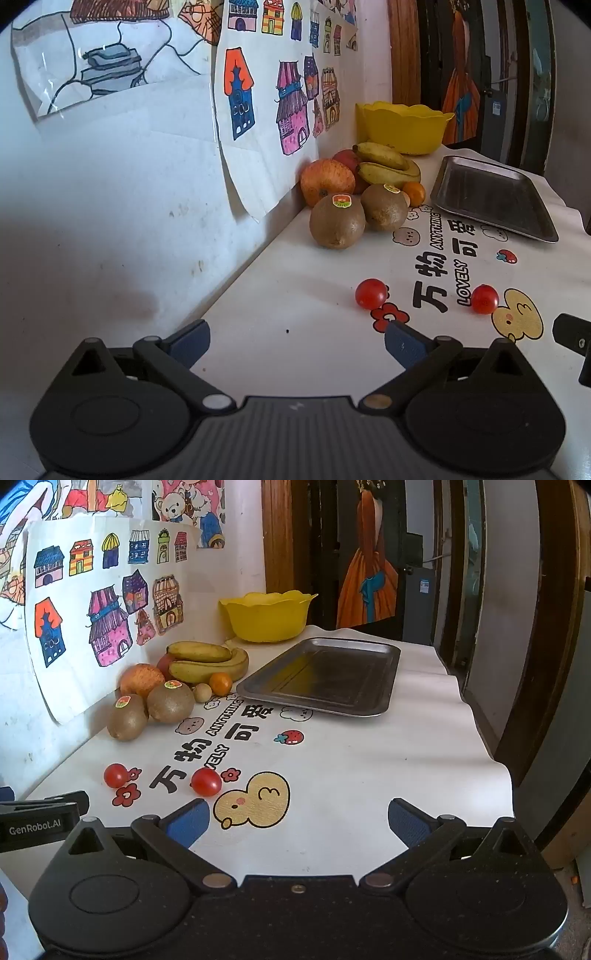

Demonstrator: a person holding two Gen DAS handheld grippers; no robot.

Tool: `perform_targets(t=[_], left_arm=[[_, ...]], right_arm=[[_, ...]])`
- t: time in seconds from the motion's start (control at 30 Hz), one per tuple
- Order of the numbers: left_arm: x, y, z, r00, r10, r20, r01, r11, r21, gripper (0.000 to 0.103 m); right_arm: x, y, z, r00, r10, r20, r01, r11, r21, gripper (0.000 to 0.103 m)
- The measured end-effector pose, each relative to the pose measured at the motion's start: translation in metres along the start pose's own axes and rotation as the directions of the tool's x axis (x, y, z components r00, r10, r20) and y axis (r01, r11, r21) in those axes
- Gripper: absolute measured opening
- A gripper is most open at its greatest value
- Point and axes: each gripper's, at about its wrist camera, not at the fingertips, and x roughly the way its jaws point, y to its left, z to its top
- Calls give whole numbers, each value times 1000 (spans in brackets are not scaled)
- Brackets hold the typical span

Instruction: Organize fruits

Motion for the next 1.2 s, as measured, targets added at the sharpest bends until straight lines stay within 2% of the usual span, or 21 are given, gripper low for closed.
perform_targets(t=[0.4,0.6,1.2], left_arm=[[-1,-1,0,1000,-5,-1,5,1000,1,102],[14,0,-1,1000,-7,-4,8,1000,4,102],[10,0,0,1000,-3,-14,3,1000,2,102]], right_arm=[[3,1,1,1000,-2,-2,2,1000,0,102],[6,0,2,1000,-2,-7,2,1000,-2,102],[11,0,4,1000,-1,-14,1,1000,-3,102]])
